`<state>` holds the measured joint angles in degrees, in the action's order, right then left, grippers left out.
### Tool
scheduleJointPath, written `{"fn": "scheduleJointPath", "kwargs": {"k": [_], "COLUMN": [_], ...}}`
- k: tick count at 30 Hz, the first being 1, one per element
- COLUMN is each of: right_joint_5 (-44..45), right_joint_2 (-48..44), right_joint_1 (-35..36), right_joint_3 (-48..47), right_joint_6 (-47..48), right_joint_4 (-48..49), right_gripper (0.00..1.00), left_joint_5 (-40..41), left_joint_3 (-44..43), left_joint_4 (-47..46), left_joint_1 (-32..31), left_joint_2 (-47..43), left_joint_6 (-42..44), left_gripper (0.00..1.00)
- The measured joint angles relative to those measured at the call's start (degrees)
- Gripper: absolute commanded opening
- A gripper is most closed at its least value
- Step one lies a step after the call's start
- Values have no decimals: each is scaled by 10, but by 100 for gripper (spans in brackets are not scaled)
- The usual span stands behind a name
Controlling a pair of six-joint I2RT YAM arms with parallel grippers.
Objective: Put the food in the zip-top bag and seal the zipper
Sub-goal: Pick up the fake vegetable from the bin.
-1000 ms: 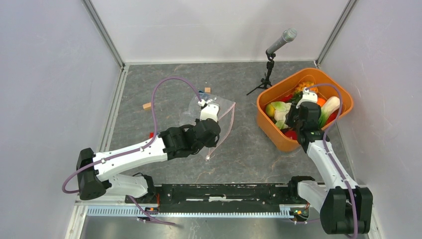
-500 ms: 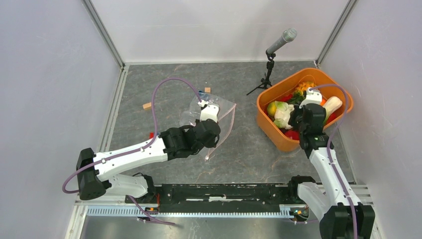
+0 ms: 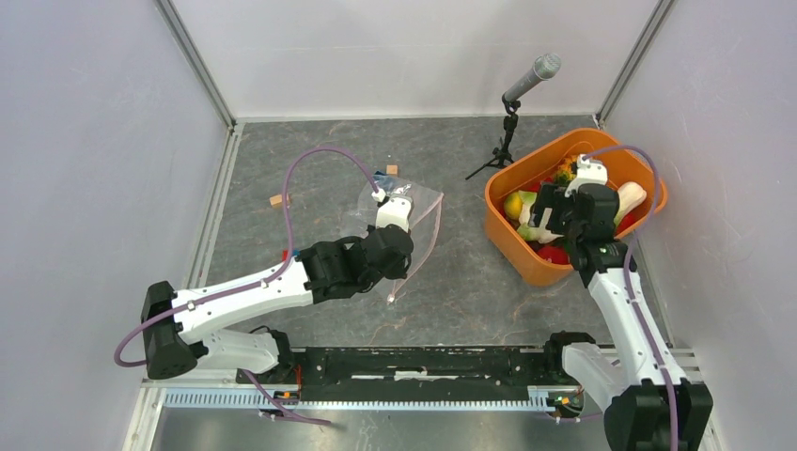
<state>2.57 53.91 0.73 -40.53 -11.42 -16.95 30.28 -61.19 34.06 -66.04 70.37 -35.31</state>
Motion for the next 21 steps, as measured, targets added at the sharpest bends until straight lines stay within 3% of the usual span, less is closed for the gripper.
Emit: {"fn": "scheduleJointPath", "kwargs": {"k": [7, 15, 21], "right_joint_5": [38, 42, -22], "right_joint_2": [-22, -45, 32], "right_joint_1": [-1, -25, -107], "right_joint_3": [-47, -4, 19], "right_joint_6": [-9, -39, -70], "right_joint_4": [-24, -10, 17], "right_gripper": [97, 98, 98], "left_joint_5": [-4, -4, -4], "left_joint_3": [0, 2, 2], "left_joint_4": [0, 0, 0], "left_joint_1": [0, 0, 0], "left_joint_2": [0, -2, -3], "left_joint_6": [1, 4, 8], "left_gripper": [2, 2, 2]}}
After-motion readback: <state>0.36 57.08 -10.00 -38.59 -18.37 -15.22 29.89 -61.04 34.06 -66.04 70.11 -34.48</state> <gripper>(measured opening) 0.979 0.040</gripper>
